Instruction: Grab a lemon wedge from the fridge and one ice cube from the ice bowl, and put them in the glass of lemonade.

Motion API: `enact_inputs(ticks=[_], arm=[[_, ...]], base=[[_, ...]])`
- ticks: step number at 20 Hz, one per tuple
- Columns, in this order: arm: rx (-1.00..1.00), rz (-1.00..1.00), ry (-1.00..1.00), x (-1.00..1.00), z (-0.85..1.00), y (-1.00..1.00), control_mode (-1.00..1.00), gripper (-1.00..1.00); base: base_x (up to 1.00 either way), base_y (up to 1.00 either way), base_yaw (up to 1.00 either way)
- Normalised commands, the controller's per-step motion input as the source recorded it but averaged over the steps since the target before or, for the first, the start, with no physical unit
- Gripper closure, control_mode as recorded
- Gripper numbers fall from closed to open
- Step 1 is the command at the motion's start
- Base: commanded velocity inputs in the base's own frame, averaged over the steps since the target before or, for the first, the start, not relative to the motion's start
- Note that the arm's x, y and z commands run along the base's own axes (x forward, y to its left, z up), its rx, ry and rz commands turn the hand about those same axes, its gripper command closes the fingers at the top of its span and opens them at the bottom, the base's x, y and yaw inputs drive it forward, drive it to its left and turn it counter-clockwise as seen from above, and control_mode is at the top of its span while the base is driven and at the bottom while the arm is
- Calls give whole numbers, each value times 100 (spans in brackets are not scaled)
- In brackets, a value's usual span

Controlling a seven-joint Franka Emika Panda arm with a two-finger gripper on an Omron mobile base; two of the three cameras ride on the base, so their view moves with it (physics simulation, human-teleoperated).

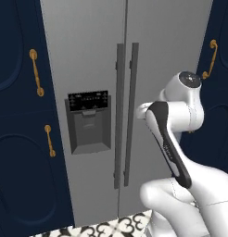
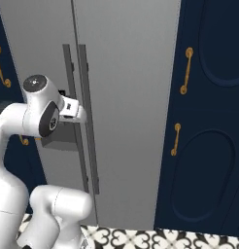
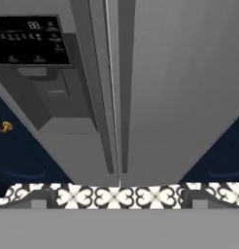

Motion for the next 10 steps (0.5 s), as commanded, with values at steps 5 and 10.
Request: enact_inputs(ticks=[5,10], arm=[[-10,10,-4,68,-9,7,-100,-100],[-11,0,1,77,-6,0,-100,-100]], base=[[0,0,0],[0,0,0]])
